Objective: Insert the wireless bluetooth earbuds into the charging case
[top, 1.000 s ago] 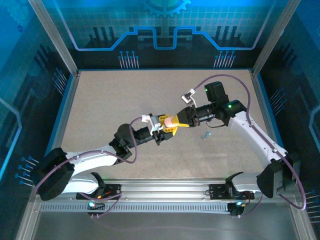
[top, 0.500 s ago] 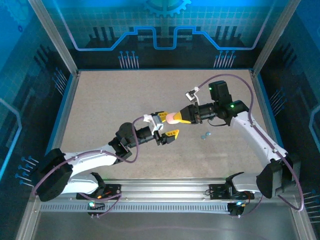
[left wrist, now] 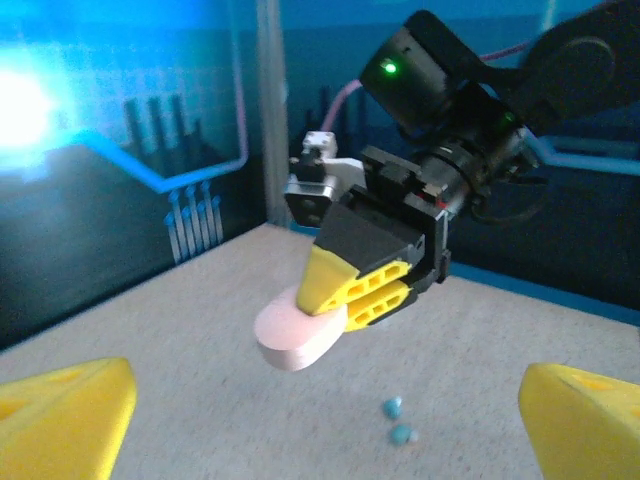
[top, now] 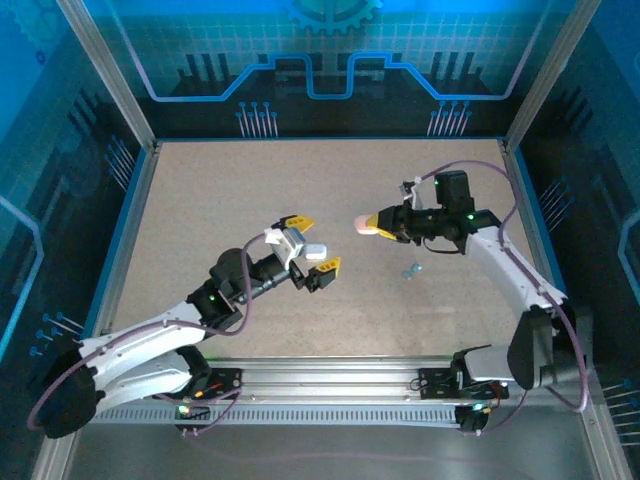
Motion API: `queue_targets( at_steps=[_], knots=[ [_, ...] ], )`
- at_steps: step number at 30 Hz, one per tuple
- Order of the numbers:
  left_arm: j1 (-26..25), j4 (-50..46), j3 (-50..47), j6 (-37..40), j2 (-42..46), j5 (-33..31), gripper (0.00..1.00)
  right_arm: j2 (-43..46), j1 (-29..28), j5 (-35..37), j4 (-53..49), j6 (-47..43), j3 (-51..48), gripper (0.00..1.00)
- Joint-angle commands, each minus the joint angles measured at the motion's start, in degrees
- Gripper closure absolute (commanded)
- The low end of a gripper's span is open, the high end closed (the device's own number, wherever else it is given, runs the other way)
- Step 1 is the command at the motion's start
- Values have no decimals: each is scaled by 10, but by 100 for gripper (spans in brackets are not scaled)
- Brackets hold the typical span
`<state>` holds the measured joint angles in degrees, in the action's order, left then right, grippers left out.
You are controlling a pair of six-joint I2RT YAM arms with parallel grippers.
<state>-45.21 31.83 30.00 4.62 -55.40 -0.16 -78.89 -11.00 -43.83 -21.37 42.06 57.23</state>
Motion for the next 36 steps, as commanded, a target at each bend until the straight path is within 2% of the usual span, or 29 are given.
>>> queue_targets(
  at_steps=[1, 4, 8, 13, 19, 25, 28, 36],
  knots=[
    [19, -164, 46, -44, 28, -87, 1, -56, 3, 41, 60, 35, -24, 87],
    [48, -301, 96, -97, 36, -126, 1, -109, -5, 42, 80, 34, -17, 86],
    [86, -365, 109, -150, 42, -105, 1, -175, -23, 54, 94, 33, 5, 86],
    [101, -346, 87, -179, 48, -86, 1, -266, -50, 72, 109, 37, 60, 86],
    [103, -378, 115, -245, 47, -139, 1, -353, -74, 98, 110, 33, 144, 84],
    [104, -329, 81, -206, 108, -97, 1, -434, -82, 105, 107, 33, 212, 82],
    [104, -346, 81, -217, 116, -101, 1, -460, -87, 100, 107, 34, 233, 82],
    [105, -350, 87, -208, 104, -81, 1, -467, -92, 118, 71, 11, 245, 73]
  ],
)
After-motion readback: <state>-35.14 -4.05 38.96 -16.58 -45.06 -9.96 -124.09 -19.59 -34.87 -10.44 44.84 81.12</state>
